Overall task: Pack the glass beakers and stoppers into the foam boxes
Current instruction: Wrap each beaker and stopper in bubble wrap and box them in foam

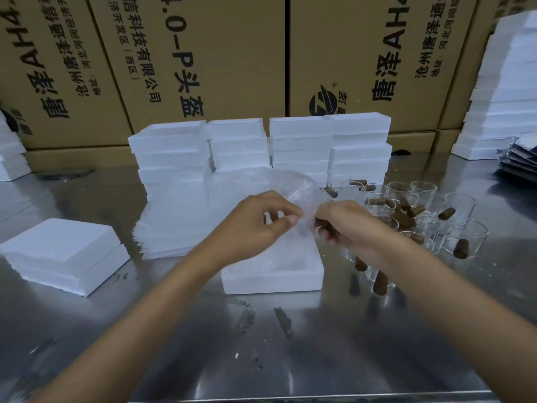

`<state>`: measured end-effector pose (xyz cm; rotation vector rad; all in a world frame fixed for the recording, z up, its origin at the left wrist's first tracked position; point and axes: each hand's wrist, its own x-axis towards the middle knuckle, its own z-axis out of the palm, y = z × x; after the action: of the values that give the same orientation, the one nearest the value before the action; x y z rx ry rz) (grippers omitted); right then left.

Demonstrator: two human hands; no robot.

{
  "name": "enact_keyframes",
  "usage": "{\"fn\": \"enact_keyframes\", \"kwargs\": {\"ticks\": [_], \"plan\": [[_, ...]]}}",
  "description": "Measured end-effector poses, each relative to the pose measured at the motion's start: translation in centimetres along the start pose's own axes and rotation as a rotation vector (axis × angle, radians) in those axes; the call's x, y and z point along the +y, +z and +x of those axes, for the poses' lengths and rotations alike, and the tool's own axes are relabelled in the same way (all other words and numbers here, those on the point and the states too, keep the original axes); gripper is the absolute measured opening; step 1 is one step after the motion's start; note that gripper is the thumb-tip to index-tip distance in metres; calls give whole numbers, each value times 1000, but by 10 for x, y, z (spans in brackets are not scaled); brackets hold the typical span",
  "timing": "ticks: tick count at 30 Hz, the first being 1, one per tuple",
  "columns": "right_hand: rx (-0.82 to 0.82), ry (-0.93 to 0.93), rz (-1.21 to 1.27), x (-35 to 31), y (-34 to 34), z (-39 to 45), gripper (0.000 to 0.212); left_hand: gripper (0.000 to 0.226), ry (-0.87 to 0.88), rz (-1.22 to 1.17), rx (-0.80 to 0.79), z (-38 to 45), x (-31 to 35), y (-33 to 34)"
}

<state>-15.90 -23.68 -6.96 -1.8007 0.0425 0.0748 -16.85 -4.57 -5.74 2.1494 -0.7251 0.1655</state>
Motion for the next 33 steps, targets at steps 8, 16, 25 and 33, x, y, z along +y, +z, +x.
{"fn": "enact_keyframes", "kwargs": {"ticks": [8,16,25,33], "plan": [[-70,-201,-92,13,-3,-14,7,20,135,92,163,-8,4,-12],[73,-402,-621,12,9,-15,12,8,318,306,132,-13,6,15],[-20,-114,-13,23,-15,-13,17,58,57,57,701,-5,-7,-14],[-374,-202,398,17,-11,-28,44,91,-388,-678,152,7,-38,-15]]}}
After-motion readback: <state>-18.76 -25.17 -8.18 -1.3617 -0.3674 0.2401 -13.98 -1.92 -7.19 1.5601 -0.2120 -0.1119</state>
